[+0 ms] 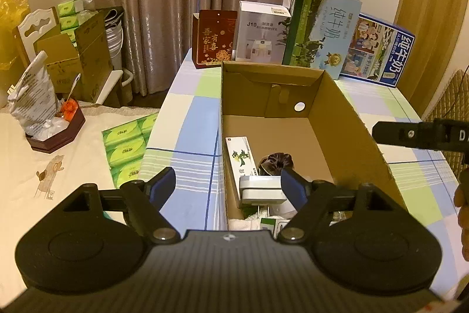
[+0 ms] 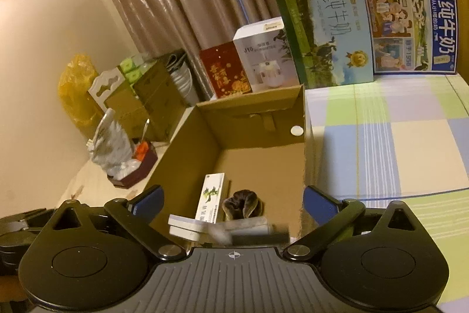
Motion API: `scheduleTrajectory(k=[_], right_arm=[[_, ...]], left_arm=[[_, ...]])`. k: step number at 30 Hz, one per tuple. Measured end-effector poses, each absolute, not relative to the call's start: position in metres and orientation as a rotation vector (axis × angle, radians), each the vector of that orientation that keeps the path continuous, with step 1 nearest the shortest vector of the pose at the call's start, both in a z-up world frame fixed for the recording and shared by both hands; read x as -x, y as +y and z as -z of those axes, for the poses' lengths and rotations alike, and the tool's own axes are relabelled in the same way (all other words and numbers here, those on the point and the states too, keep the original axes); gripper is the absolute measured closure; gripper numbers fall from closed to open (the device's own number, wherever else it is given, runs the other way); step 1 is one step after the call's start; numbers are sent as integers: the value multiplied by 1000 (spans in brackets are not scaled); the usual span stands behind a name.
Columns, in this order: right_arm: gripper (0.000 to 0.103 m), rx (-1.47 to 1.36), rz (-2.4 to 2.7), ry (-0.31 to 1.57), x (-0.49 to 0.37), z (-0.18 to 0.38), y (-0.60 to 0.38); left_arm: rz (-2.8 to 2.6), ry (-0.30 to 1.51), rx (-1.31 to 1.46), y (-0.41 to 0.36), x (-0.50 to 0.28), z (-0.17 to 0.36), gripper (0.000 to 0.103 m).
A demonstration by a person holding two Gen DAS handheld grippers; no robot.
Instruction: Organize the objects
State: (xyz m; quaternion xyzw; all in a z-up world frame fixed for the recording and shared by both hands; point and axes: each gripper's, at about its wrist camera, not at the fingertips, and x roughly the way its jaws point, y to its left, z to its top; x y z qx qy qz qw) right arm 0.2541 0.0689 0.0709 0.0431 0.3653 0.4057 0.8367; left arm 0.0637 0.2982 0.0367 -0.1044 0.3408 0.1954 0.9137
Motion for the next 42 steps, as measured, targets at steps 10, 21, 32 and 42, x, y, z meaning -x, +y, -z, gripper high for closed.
scheduleTrajectory(k=[10, 21, 32, 42], right_arm=[[4, -86, -804, 795, -227, -74, 29], [2, -26, -744, 801, -175, -79, -12], [2, 56, -720, 800, -137, -81, -33], [2, 92, -702, 815, -120, -76, -46]], left_arm=[[-417, 680, 247, 278, -39, -38, 13], [-440, 682, 232, 243, 3, -50, 1], [-459, 696, 229, 208, 35, -58, 1], [-494, 730, 270, 188, 52, -57, 1]])
